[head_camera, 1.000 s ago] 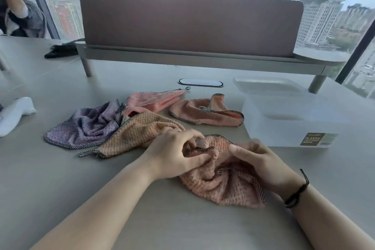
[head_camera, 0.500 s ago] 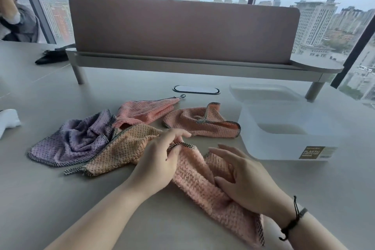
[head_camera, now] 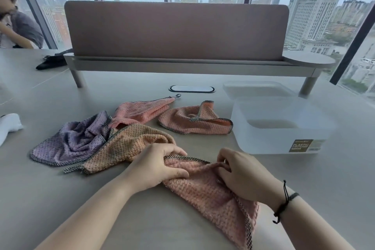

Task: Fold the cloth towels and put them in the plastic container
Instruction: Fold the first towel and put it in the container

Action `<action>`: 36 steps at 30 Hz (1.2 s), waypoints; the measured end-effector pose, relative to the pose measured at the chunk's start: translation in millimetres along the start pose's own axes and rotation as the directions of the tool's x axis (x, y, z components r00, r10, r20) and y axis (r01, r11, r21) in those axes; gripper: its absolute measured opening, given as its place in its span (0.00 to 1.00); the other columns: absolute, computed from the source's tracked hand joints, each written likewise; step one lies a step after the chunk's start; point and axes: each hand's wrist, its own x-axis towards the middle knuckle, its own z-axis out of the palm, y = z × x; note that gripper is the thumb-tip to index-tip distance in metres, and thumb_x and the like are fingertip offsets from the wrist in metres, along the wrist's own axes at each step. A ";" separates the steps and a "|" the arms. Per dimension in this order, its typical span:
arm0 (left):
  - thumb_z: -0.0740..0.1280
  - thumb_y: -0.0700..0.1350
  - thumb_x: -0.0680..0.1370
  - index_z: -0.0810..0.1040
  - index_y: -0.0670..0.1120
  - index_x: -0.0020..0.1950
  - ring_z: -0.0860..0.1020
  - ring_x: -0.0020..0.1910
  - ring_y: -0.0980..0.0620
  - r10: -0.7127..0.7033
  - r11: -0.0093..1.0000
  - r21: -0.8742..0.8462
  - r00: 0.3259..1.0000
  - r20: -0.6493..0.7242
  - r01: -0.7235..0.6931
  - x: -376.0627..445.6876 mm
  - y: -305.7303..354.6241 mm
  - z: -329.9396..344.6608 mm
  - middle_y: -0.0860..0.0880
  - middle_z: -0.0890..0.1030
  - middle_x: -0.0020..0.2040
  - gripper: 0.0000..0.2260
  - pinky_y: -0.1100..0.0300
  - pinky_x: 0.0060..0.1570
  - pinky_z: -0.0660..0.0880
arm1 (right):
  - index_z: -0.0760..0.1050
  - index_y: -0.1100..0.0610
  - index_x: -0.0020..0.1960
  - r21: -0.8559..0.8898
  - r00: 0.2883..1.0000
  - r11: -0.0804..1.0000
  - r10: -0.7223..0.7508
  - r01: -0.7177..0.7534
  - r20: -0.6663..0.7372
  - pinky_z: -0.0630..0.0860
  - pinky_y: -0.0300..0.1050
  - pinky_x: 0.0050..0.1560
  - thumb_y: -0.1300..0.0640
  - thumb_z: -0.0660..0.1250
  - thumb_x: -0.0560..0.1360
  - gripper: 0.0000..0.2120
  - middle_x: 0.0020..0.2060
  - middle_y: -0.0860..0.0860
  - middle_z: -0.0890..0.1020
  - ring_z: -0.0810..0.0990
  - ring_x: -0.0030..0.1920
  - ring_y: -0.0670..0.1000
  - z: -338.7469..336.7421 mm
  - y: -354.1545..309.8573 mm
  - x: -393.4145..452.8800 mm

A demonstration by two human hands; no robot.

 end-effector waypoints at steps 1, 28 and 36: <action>0.80 0.59 0.63 0.84 0.56 0.50 0.80 0.46 0.68 -0.004 1.000 -0.010 1.000 0.002 0.004 0.5 0.0 -0.1 0.64 0.84 0.44 0.19 0.70 0.49 0.73 | 0.67 0.46 0.45 0.003 1.000 1.000 -0.006 0.006 0.004 0.74 0.49 0.45 0.50 0.61 0.77 0.03 0.41 0.44 0.75 0.74 0.44 0.52 -1.4 -0.2 -0.6; 0.76 0.45 0.68 0.77 0.48 0.42 0.74 0.35 0.52 0.200 0.818 -0.512 0.964 -0.175 -0.263 -7.0 45.8 -113.0 0.47 0.78 0.36 0.09 0.60 0.37 0.70 | 0.82 0.59 0.43 0.431 0.916 0.808 -0.364 0.402 -0.171 0.74 0.38 0.45 0.48 0.77 0.66 0.15 0.46 0.55 0.83 0.80 0.43 0.51 -113.5 -16.8 -22.1; 0.72 0.44 0.70 0.77 0.44 0.46 0.80 0.33 0.56 0.318 0.749 -0.582 0.942 -0.103 -0.317 -47.3 85.3 -140.2 0.50 0.83 0.35 0.08 0.64 0.34 0.78 | 0.73 0.58 0.40 0.835 0.868 0.375 -0.447 0.402 -0.217 0.75 0.39 0.33 0.54 0.80 0.63 0.17 0.33 0.53 0.78 0.78 0.32 0.50 -140.5 -31.8 -67.8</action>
